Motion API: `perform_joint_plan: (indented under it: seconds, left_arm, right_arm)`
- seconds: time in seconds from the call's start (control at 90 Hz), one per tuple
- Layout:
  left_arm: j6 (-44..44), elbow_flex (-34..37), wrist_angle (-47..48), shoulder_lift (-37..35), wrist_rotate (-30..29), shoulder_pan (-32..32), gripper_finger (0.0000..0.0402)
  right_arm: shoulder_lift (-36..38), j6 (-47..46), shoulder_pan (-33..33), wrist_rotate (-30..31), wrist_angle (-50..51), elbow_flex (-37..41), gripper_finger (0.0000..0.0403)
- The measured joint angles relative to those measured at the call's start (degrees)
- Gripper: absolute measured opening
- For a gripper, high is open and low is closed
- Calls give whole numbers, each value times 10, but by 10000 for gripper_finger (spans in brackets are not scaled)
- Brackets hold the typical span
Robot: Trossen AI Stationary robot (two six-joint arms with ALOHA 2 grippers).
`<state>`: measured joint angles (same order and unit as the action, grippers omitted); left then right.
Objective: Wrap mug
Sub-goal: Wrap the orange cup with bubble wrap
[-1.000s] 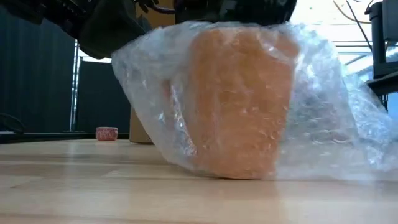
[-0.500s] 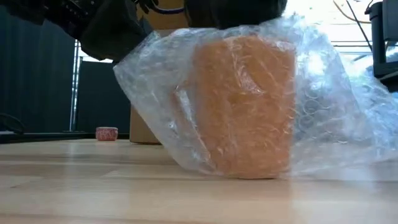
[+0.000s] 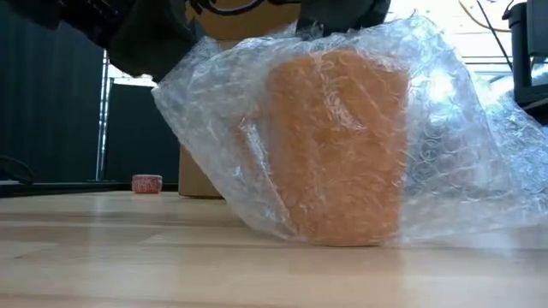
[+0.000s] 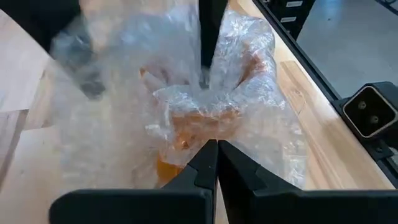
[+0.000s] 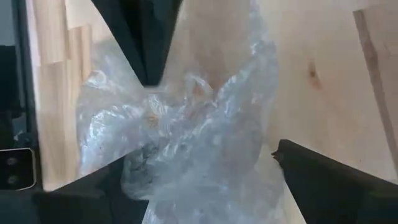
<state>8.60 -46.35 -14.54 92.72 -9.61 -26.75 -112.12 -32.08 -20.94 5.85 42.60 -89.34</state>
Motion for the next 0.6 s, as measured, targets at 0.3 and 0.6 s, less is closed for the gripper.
perform_joint_plan:
  seconds: [0.3,0.6]
  left_arm:
    - [55,0,134,-130,-50,-3,0]
    - [74,0,177,-136,-100,24,14]
  right_arm:
    - [-11,8,-9,2,0,0,310]
    - [-11,17,-8,2,-4,0,310]
